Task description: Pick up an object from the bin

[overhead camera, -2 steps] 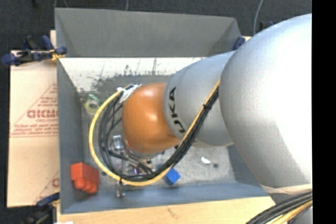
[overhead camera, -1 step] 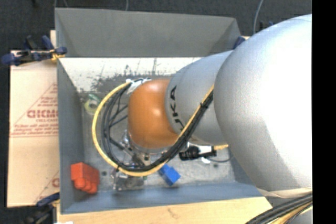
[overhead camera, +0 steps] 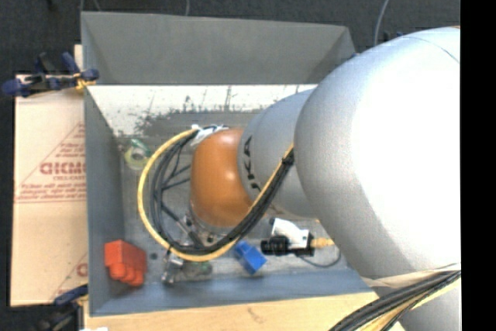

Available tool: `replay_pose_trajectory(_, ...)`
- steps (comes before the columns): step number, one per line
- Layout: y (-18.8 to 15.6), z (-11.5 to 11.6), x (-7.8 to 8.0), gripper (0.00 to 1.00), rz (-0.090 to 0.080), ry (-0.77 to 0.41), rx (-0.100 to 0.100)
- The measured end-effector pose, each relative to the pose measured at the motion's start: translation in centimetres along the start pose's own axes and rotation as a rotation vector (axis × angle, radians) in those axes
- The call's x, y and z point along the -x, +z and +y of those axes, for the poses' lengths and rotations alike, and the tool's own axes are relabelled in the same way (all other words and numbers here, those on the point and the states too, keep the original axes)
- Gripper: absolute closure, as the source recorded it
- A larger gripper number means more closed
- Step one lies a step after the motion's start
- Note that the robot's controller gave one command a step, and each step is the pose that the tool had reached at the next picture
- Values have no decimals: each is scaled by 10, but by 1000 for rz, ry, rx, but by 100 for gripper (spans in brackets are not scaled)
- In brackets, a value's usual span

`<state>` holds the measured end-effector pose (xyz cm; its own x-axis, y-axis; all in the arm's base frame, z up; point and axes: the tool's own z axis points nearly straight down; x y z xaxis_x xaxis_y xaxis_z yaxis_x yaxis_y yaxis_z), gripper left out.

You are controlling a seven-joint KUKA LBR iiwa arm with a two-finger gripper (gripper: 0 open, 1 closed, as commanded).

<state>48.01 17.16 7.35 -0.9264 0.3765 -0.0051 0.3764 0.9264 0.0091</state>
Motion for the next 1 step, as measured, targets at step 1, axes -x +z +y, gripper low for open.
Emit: replay_pose_trajectory(1, -2, 2, 1, 0, 3, -1, -3)
